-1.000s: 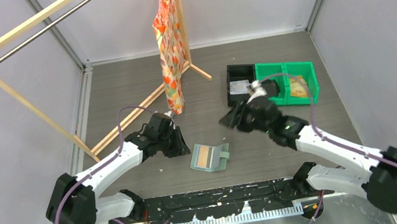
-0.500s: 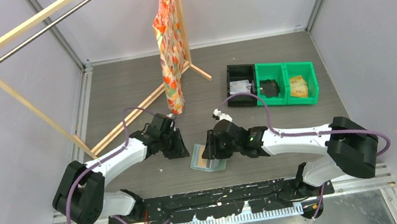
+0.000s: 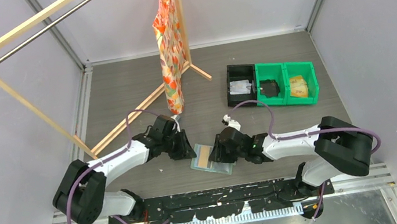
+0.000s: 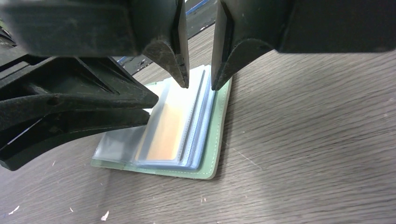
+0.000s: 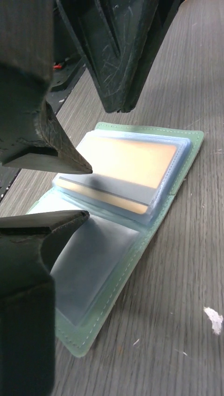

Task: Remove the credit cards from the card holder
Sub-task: Remove the credit card from the card holder.

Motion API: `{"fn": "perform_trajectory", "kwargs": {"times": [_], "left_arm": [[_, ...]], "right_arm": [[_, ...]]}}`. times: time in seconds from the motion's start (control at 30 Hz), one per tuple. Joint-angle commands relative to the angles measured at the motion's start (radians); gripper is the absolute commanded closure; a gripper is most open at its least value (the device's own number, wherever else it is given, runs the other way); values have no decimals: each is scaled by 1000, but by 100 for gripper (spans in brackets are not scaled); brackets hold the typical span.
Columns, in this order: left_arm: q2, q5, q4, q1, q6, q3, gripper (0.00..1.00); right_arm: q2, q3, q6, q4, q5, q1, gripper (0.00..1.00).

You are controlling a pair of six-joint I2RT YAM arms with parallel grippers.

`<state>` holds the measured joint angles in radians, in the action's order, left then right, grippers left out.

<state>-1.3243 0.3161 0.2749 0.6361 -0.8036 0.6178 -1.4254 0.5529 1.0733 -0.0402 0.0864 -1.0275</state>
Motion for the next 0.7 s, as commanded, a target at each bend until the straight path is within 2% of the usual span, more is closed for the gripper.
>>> {"fn": "perform_trajectory", "kwargs": {"times": [0.0,0.4,0.67], "left_arm": [[-22,41,-82,9,-14,0,74],[-86,96,-138,40,-18,27,74],[-205,119,-189,74,-17,61,74]], "right_arm": [[-10,-61,69,-114,33,7,63],[1,-181,121,-262,-6,75,70],[-16,-194,109,-277,-34,99,75]]}}
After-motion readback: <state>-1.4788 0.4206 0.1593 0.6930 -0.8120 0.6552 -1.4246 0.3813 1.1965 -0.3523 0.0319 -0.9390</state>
